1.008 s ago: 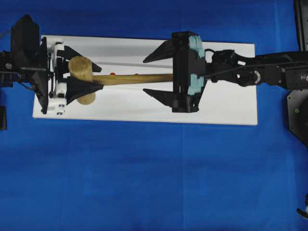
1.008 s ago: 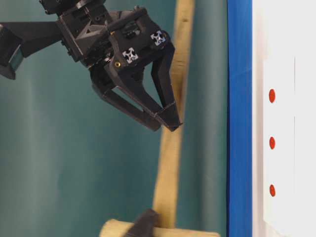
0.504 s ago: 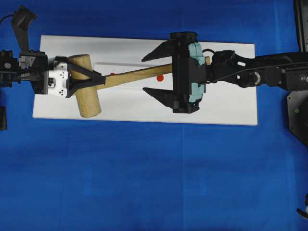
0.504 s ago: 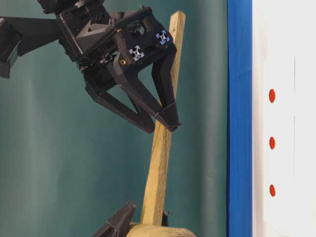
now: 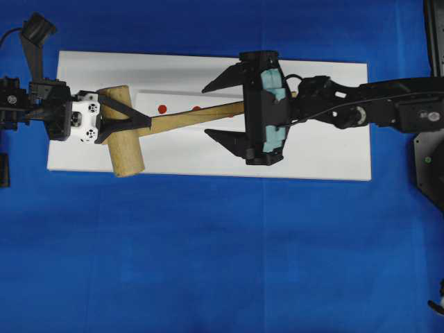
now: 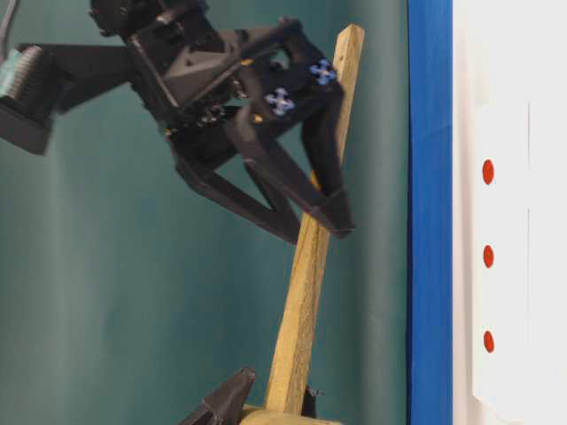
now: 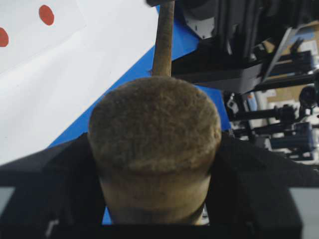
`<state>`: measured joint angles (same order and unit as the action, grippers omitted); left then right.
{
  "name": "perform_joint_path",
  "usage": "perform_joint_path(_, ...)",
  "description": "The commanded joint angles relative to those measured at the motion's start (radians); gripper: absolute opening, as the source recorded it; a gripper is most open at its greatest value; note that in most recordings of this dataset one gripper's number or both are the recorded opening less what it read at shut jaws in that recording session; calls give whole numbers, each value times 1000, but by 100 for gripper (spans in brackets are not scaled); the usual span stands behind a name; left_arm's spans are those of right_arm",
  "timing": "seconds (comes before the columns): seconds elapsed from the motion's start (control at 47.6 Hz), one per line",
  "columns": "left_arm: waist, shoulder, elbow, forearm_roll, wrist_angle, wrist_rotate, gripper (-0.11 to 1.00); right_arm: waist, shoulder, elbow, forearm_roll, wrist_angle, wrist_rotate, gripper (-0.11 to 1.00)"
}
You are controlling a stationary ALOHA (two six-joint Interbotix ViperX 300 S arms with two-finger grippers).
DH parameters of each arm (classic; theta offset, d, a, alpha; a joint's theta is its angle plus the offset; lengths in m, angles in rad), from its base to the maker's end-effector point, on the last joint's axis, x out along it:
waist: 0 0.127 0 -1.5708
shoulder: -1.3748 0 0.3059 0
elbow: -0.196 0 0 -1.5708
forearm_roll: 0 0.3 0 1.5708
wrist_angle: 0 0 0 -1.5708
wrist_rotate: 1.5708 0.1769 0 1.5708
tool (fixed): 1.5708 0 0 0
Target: Hit the mark with a hammer.
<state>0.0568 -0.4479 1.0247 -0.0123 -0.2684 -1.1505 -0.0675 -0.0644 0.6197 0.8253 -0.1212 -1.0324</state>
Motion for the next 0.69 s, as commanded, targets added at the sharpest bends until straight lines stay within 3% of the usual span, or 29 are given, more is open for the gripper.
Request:
perform_joint_path(0.0, -8, -14, -34, 3, -11, -3, 44, 2, 2, -31, -3, -9, -5, 91)
perform_joint_path(0.126, -11, -14, -35, 2, -11, -3, 44, 0, 14, -38, -6, -8, -14, 83)
perform_joint_path(0.399, -14, -14, -38, 2, -9, -2, 44, 0, 14, -40, -8, 23, -21, 10)
perform_joint_path(0.672, -6, -14, -35, 3, -5, 29, 44, 0, 14, -41, -6, 26, -20, 7)
